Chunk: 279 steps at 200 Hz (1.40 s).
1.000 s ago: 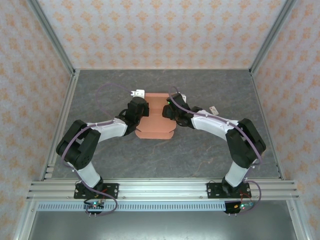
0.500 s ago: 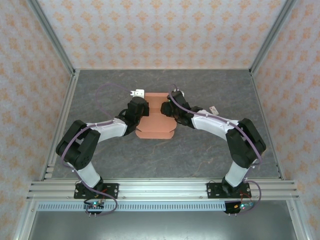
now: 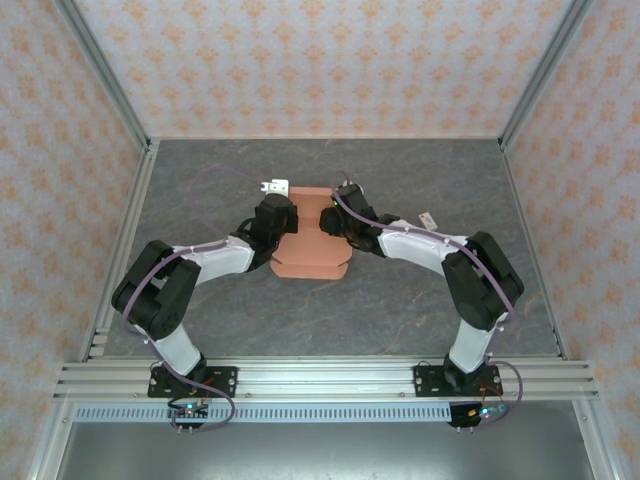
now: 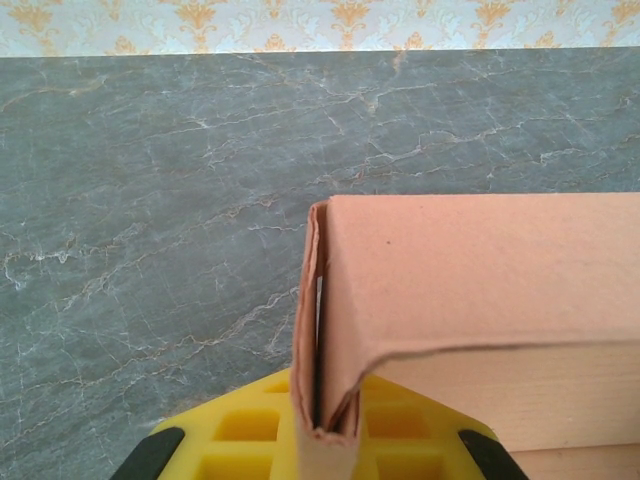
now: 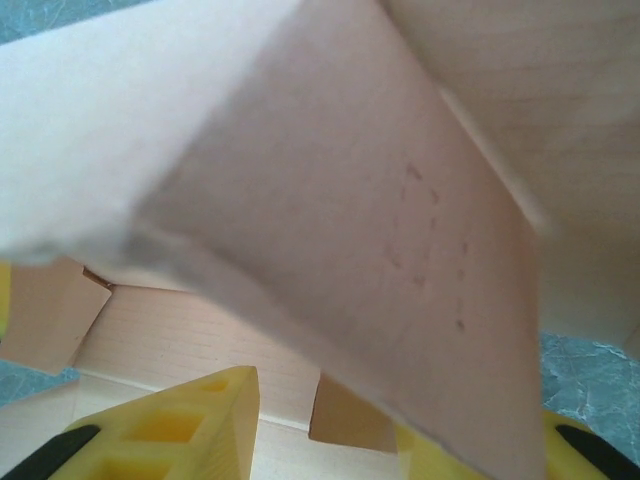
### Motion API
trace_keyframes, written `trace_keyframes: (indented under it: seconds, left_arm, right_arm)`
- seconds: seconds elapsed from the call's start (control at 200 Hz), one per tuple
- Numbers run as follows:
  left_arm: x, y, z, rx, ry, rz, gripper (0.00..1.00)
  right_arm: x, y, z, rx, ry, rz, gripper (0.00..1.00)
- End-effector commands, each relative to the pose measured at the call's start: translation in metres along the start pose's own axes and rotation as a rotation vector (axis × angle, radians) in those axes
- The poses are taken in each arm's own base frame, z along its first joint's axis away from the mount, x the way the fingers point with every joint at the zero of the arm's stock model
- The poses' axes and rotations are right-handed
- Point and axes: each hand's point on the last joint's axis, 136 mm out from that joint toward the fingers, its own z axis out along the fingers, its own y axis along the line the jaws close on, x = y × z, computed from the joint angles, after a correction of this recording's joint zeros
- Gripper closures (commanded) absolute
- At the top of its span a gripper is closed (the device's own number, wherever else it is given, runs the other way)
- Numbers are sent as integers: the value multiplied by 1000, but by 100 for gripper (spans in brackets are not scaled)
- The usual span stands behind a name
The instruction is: Fold the paper box
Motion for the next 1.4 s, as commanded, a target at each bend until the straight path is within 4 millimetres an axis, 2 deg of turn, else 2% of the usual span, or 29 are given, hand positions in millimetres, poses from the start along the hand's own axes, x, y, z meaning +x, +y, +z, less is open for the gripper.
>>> trace_keyframes:
  seconds: [0.0, 0.2, 0.445, 0.53, 0.626, 0.731, 0.856, 0.941, 1.076, 1.101, 1.176, 1.391]
  left_arm:
    - [-20, -3, -6, 8, -44, -18, 100]
    - [-17, 0, -5, -5, -48, -29, 100]
    - [-20, -2, -7, 4, -46, -29, 100]
    - [-21, -3, -8, 18, -42, -26, 100]
    - [-23, -4, -11, 42, -33, -29, 100]
    - [-26, -5, -16, 69, -24, -42, 100]
    - [-29, -4, -22, 97, -16, -53, 100]
    - [-32, -2, -26, 104, -15, -54, 100]
    - [-36, 3, -31, 104, -21, -63, 100]
    - [-37, 3, -32, 103, -21, -60, 100]
    - [-40, 5, -35, 100, -26, -57, 100]
    - [-44, 5, -41, 107, -33, -59, 100]
  right_arm:
    - [-2, 0, -12, 1, -14, -51, 60]
    - [2, -12, -48, 30, -1, -169, 53]
    - [1, -7, -110, -53, 23, -335, 48]
    - [-9, -8, -132, -130, -4, -365, 46]
    - [-31, -24, -142, -182, -62, -324, 45]
    - [-52, -42, -139, -222, -117, -317, 46]
    - [-59, -50, -129, -319, -111, -352, 46]
    - [-56, -43, -129, -458, -85, -373, 44]
    - [-46, -22, -129, -660, 5, -394, 33]
    - [-46, -19, -127, -684, 11, -392, 28]
    - [-45, -17, -117, -689, 28, -403, 21]
    - [-52, -5, -103, -718, 35, -432, 18]
